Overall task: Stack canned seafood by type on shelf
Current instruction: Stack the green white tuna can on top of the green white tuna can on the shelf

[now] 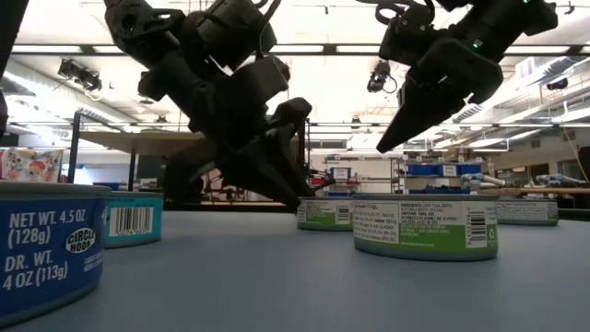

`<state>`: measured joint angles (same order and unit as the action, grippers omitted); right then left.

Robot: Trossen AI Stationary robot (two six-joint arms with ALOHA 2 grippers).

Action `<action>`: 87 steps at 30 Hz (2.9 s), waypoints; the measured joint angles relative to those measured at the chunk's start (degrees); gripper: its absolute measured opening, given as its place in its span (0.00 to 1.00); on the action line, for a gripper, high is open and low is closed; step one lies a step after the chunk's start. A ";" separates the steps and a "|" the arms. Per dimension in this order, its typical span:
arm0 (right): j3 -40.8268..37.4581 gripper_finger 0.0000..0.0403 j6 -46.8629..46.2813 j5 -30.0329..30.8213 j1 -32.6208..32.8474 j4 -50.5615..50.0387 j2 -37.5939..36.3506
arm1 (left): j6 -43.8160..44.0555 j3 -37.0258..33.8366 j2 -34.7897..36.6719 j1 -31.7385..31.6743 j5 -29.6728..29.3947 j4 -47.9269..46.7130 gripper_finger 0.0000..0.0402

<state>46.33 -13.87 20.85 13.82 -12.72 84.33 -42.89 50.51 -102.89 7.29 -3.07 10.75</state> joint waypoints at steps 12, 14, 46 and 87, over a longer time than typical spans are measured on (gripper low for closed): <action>0.00 0.02 0.13 0.10 0.00 0.71 0.00 | -1.87 0.03 -0.68 0.33 -3.26 0.69 0.15; 0.00 0.02 0.13 0.10 0.00 0.71 0.00 | -1.87 0.03 -0.66 0.35 -3.30 0.54 0.12; 0.02 0.32 4.45 10.27 7.24 4.18 0.77 | 21.13 13.26 2.01 -3.70 0.32 -16.55 0.00; 0.52 0.51 15.37 12.57 7.39 11.95 12.31 | 6.88 12.69 -4.64 -2.22 -4.23 -18.72 0.06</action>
<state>46.85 1.50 33.42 21.21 -0.77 96.64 -36.01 63.20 -107.53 5.07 -7.30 -7.98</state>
